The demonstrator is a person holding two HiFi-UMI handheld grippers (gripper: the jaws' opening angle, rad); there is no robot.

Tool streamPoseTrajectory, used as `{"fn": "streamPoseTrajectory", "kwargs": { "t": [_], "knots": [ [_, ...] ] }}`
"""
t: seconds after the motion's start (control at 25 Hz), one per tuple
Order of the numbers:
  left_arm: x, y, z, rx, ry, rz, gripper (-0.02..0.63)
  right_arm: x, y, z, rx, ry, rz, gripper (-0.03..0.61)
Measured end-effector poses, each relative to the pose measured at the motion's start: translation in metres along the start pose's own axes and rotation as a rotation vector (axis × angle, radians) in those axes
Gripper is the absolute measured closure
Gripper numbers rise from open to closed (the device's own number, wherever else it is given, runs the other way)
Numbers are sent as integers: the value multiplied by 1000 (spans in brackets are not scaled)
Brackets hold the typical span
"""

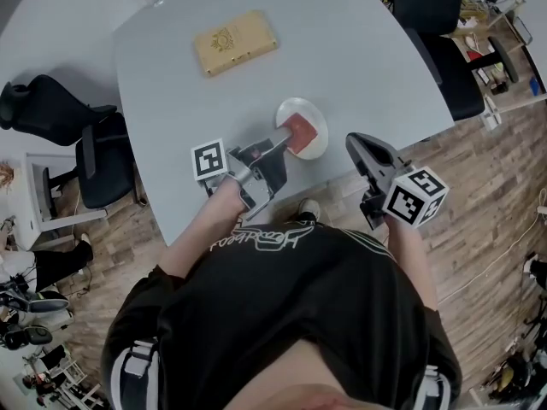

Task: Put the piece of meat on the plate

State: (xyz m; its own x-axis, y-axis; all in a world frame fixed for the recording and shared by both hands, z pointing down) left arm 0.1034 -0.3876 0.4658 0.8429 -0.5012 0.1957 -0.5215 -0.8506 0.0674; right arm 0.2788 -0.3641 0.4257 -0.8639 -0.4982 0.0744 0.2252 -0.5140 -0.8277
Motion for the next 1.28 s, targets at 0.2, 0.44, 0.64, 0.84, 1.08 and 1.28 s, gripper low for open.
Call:
{"fn": "streamPoseTrajectory", "kwargs": {
  "t": [0.2, 0.44, 0.64, 0.84, 1.08, 1.28],
  "knots": [
    [9, 6, -16, -10, 37, 27, 529, 5, -15, 21, -20, -33, -59, 572],
    [17, 14, -43, 6, 104, 54, 529, 11, -28, 36, -3, -32, -118, 572],
    [25, 23, -64, 0, 157, 65, 529, 13, -29, 47, 0, -29, -133, 572],
    [29, 30, -85, -21, 224, 76, 529, 17, -31, 56, -2, -32, -155, 571],
    [35, 33, -98, -18, 321, 81, 529, 22, -34, 61, 3, -21, -172, 572],
    [40, 36, -103, -10, 366, 90, 529, 20, -33, 66, -8, -25, -183, 572]
  ]
}}
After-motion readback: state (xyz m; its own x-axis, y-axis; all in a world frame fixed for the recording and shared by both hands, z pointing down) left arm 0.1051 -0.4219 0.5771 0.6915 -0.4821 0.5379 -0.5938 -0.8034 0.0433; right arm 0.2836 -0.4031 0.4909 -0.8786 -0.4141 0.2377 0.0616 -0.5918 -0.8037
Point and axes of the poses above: the fingertips, and each gripper's own axes: x forward along the fingers, z to its right, y out of its top, the point moved 4 cm from there along -x, backward along the fingers, and after that the axes turned 14 degrees about y, right-handed, at the moved point
